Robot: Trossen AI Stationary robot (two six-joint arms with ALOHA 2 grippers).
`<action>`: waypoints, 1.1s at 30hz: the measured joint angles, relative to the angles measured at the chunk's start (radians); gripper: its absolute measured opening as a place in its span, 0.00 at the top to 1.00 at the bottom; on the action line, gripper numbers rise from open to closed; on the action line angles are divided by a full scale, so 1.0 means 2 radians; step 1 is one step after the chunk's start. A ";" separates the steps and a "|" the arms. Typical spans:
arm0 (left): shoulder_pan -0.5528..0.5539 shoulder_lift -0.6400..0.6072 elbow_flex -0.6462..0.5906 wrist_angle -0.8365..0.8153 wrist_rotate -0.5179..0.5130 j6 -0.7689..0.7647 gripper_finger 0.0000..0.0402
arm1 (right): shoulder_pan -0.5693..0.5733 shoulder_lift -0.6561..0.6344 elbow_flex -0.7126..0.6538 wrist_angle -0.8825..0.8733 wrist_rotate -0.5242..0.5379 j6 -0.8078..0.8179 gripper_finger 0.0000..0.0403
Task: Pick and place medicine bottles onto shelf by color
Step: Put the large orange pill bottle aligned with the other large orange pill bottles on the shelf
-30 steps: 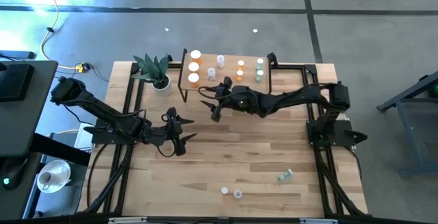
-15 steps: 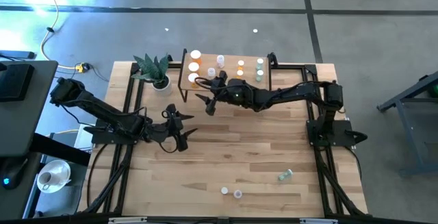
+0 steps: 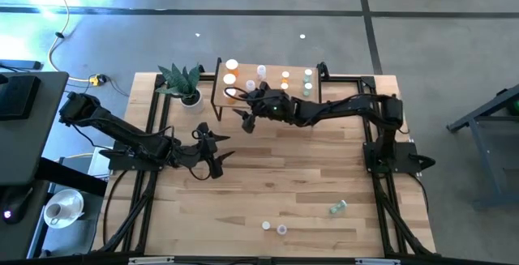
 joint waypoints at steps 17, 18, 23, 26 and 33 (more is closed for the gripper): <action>0.000 0.000 0.000 0.001 0.000 -0.005 0.40 | -0.013 0.023 0.000 0.031 -0.016 0.000 0.36; 0.000 0.000 0.000 0.001 0.000 -0.005 0.40 | -0.013 0.023 0.000 0.033 -0.017 0.000 0.36; 0.000 0.000 0.000 0.001 0.000 -0.005 0.40 | -0.013 0.023 0.000 0.041 -0.026 0.000 0.36; 0.000 0.000 0.000 0.001 0.000 -0.005 0.40 | -0.015 0.023 0.000 0.043 -0.041 0.000 0.36; 0.000 0.000 0.000 0.002 0.000 -0.005 0.40 | -0.015 0.023 0.000 0.045 -0.045 -0.004 0.36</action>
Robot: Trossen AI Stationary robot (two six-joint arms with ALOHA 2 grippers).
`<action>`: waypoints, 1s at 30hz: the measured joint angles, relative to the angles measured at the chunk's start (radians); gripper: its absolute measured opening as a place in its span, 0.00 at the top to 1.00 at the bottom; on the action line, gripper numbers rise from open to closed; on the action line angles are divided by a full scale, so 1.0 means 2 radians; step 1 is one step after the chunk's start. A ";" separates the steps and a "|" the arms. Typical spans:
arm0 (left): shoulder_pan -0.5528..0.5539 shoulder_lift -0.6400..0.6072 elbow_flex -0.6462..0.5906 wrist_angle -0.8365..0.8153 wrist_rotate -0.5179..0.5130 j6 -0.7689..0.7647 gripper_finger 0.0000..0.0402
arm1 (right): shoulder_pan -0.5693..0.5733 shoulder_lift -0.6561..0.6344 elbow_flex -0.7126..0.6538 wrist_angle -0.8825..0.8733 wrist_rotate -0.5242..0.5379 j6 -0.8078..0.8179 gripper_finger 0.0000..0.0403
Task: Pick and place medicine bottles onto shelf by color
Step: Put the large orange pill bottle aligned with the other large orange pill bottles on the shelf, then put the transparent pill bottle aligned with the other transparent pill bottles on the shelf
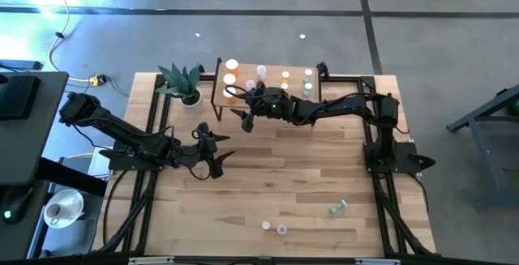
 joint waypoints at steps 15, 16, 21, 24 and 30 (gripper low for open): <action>0.000 0.000 0.000 0.013 0.000 0.000 0.40 | -0.011 -0.001 0.001 0.022 -0.034 -0.004 0.36; 0.000 0.000 0.000 0.013 0.000 0.000 0.40 | -0.010 -0.001 0.001 0.022 -0.036 -0.004 0.36; 0.000 0.000 0.000 0.013 0.000 0.000 0.40 | -0.009 -0.001 0.001 0.010 -0.039 -0.004 0.36; 0.000 0.000 0.000 0.013 0.000 0.000 0.40 | -0.009 -0.009 0.001 -0.012 -0.040 -0.005 0.36; 0.000 0.000 0.000 0.010 0.002 0.001 0.40 | -0.008 -0.064 0.001 -0.113 -0.044 -0.004 0.36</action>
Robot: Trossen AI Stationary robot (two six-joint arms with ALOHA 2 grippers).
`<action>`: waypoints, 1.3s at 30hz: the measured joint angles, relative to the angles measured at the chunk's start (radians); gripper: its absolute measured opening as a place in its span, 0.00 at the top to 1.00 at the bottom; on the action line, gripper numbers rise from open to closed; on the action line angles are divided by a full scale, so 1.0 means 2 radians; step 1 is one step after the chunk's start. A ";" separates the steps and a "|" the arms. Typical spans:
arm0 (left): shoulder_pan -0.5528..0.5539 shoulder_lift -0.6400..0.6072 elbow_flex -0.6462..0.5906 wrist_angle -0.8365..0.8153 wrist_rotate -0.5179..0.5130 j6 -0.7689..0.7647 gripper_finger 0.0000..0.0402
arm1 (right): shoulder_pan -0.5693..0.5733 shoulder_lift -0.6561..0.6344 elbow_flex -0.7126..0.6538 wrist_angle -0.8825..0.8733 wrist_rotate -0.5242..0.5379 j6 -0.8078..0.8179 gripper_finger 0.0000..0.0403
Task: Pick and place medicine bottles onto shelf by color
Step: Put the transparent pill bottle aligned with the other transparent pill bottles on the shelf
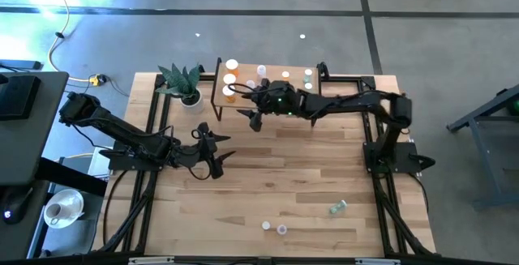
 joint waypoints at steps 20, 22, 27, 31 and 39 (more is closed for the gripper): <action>0.000 0.000 0.000 0.002 0.015 0.000 0.40 | 0.074 -0.152 0.000 -0.325 -0.067 0.004 0.36; 0.000 0.000 0.000 0.004 0.015 0.000 0.40 | 0.091 -0.152 0.000 -0.356 -0.067 0.013 0.36; 0.000 0.000 0.000 0.004 0.015 -0.011 0.40 | 0.147 -0.147 0.000 -0.426 -0.068 0.048 0.36; 0.000 0.000 0.000 0.004 0.015 -0.022 0.40 | 0.205 -0.147 0.000 -0.423 -0.051 0.079 0.36; -0.002 0.000 0.000 0.003 0.029 -0.042 0.40 | 0.300 -0.137 0.000 -0.415 0.030 0.143 0.36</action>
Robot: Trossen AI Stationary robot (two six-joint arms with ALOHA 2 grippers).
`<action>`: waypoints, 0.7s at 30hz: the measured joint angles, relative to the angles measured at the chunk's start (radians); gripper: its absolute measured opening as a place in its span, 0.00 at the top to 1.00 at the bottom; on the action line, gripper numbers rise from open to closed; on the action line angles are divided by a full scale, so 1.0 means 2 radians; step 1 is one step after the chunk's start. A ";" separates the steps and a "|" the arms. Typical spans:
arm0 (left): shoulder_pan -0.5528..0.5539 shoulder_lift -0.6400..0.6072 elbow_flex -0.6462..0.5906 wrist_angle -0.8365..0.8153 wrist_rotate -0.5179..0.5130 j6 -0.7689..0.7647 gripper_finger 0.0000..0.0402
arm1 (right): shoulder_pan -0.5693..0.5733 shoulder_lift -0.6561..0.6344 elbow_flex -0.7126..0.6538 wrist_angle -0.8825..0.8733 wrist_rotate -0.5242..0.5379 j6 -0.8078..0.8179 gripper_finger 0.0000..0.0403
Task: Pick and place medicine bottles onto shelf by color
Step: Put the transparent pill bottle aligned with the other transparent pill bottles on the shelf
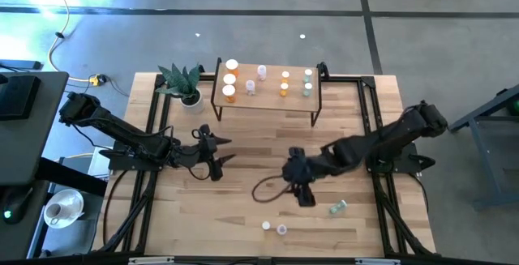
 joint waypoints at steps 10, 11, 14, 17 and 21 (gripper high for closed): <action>0.000 0.000 0.000 0.007 0.013 -0.002 0.40 | 0.066 0.061 0.000 0.056 -0.006 0.049 0.36; -0.001 0.000 0.000 0.008 0.014 -0.002 0.40 | 0.071 0.065 0.000 0.063 -0.006 0.053 0.36; -0.001 0.000 0.000 0.008 0.014 -0.002 0.40 | 0.088 0.080 0.000 0.084 -0.005 0.060 0.36; -0.001 0.000 0.000 0.008 0.014 -0.002 0.40 | 0.102 0.100 0.000 0.107 -0.004 0.062 0.36; -0.001 0.000 0.000 0.008 0.014 -0.003 0.40 | 0.117 0.132 0.000 0.134 -0.004 0.061 0.36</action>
